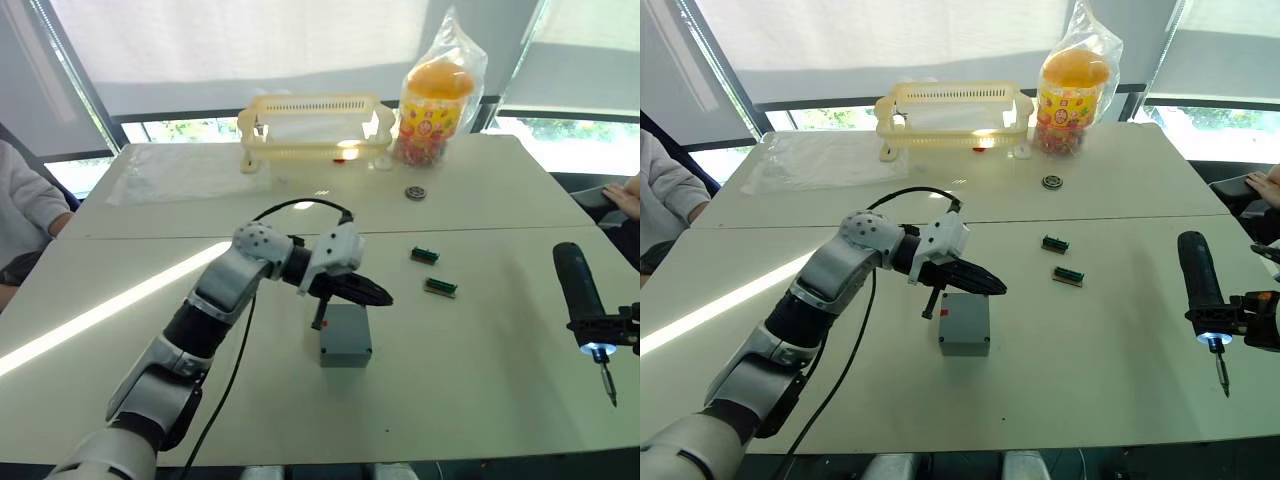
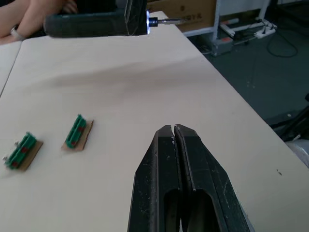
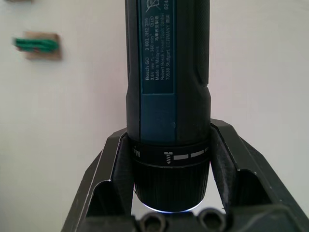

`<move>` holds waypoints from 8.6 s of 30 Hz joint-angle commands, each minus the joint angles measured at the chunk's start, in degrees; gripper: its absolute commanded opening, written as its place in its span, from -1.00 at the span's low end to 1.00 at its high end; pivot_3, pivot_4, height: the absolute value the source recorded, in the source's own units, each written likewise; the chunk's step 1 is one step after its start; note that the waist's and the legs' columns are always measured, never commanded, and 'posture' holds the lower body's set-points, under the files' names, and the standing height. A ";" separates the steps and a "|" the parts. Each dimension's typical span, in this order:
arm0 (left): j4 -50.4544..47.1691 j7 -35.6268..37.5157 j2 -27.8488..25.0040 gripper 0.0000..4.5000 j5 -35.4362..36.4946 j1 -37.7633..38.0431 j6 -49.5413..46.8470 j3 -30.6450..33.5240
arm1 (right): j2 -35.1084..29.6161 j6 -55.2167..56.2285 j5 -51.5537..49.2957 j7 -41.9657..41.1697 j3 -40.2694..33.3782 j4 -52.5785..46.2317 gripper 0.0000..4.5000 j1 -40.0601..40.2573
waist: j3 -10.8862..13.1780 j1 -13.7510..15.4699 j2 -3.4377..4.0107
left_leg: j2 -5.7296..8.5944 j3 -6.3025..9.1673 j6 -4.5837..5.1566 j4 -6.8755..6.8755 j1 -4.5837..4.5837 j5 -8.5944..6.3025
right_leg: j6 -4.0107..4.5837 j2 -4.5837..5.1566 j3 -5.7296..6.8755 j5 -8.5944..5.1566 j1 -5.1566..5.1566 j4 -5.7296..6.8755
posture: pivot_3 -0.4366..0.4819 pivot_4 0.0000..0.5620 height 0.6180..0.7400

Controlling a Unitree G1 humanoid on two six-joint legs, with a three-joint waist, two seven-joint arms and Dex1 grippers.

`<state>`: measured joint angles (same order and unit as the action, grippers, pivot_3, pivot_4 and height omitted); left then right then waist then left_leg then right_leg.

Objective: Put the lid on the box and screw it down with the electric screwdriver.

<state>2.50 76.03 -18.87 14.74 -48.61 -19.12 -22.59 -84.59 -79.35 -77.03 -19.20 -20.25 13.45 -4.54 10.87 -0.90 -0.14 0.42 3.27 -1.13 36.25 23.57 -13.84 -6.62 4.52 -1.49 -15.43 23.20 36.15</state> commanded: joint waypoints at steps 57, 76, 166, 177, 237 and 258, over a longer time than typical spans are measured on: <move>-6.29 -14.81 -13.87 -1.00 -1.66 19.23 -12.40 5.97 | 38.82 20.83 36.62 -21.93 14.84 -52.89 0.99 3.20 | -0.11 1.42 0.03 | 0.10 0.22 -0.43 0.78 -0.15 0.21 | 0.08 0.12 0.07 0.14 -0.66 0.03 | -0.05 -0.47 1.00; 13.79 -11.67 -6.24 -1.00 -10.30 8.07 4.64 0.05 | 48.04 20.71 40.72 -15.95 28.80 -49.98 0.99 -2.62 | -0.12 1.40 -0.01 | 0.07 0.26 -0.41 0.74 -0.13 0.21 | -0.09 0.04 0.10 0.24 -0.59 0.10 | -0.05 -0.47 1.00; -24.22 -16.79 -18.95 -1.00 12.35 11.24 -31.12 19.04 | 52.11 62.95 65.73 -14.89 16.28 16.57 0.99 -35.23 | -0.03 -0.29 -0.13 | 0.07 0.22 -0.37 0.71 -0.18 0.18 | -0.21 0.01 0.02 0.25 -0.25 0.84 | -0.05 -0.47 1.00; -24.36 -18.56 -20.62 -1.00 13.72 13.13 -30.72 18.04 | 53.49 66.45 67.49 -15.74 15.93 21.57 0.19 -35.86 | -0.03 -0.26 -0.13 | 0.07 0.22 -0.39 0.73 -0.18 0.20 | -0.20 0.01 0.01 0.25 -0.25 0.84 | -0.05 -0.47 1.00; -22.08 -17.09 -23.95 -1.00 8.09 17.96 -21.37 11.44 | 55.99 69.53 67.95 -14.21 14.43 25.67 -0.98 -37.89 | -0.03 -0.27 -0.12 | 0.07 0.20 -0.39 0.71 -0.18 0.20 | -0.20 0.01 0.00 0.24 -0.23 0.84 | -0.05 -0.47 1.00; -19.24 -15.93 -23.36 -1.00 8.41 16.16 -20.03 12.16 | 53.63 64.06 65.24 -14.60 12.04 11.83 -0.98 -35.47 | -0.02 -0.20 -0.10 | 0.07 0.21 -0.39 0.72 -0.16 0.20 | -0.20 0.02 0.00 0.24 -0.22 0.85 | -0.05 -0.47 1.00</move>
<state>-16.13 59.72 -42.23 23.06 -31.59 -40.48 -11.64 -30.08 -14.49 -10.45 -33.82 -6.67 29.34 -40.52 10.85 -1.10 -0.24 0.50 3.48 -1.52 36.97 23.41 -13.64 -6.81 4.53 -1.50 -15.18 22.98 37.00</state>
